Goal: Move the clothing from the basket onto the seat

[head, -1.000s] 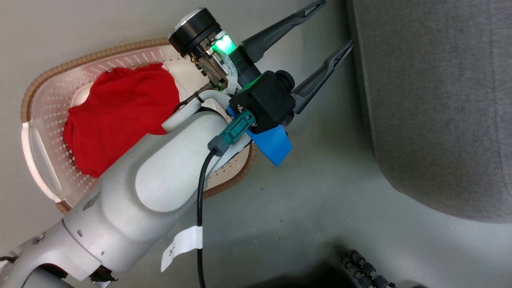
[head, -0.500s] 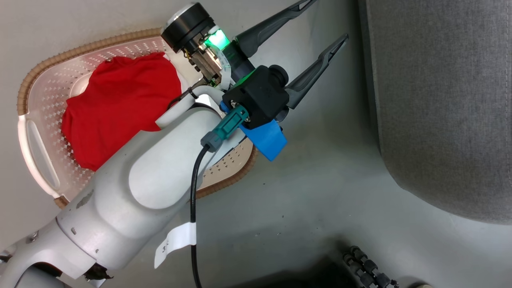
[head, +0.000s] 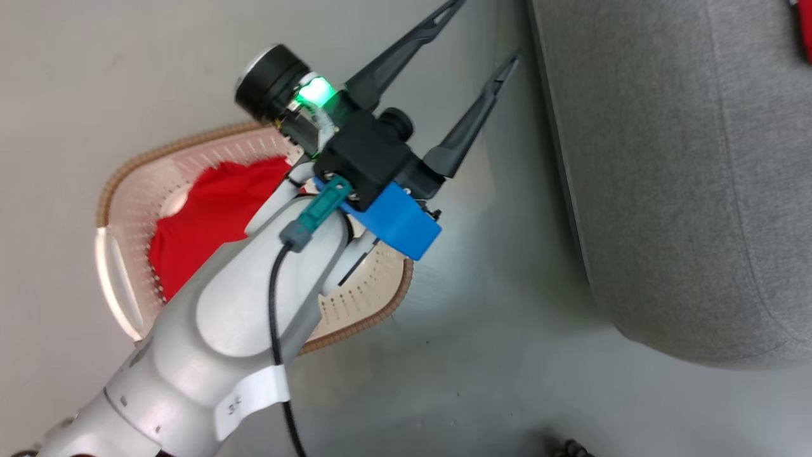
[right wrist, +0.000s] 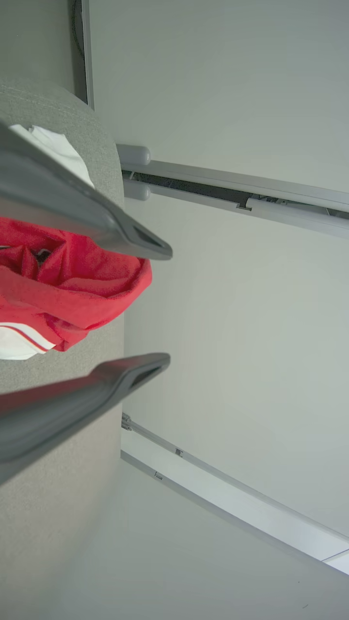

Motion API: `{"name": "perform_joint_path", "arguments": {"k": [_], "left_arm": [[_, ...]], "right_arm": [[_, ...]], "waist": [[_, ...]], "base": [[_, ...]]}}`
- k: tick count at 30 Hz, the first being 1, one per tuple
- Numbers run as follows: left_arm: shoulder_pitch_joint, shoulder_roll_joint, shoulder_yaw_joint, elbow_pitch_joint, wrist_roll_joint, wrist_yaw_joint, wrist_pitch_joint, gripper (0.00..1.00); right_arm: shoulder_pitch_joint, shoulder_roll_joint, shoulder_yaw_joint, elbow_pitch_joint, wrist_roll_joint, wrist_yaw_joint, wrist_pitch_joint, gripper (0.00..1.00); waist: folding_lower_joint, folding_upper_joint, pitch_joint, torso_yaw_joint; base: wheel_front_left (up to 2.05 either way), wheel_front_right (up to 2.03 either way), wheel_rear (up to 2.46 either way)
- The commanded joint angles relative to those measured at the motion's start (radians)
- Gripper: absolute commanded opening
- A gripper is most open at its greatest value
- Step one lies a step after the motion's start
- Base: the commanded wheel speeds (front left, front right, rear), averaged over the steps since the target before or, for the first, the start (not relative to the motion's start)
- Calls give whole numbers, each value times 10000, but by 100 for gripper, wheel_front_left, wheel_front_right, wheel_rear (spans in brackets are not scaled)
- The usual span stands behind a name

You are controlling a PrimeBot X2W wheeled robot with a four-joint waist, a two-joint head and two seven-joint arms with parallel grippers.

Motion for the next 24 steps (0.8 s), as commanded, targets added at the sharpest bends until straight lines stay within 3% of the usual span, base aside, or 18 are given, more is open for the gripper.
{"name": "perform_joint_path", "arguments": {"k": [1,9,24], "left_arm": [[346,10,374,-144,-42,112,-28,100],[1866,-108,2529,-870,250,349,-30,100],[4478,-664,5734,-823,863,-14,-29,100]], "right_arm": [[397,181,365,-300,80,1,-6,100],[1635,960,2458,-1655,74,1,-6,100],[3346,1805,4674,-1413,276,-1,-6,100]], "waist": [[0,0,-966,284],[0,0,-2460,951],[0,0,-4303,1834]], "base": [[0,0,0],[0,0,0],[0,0,0]]}}
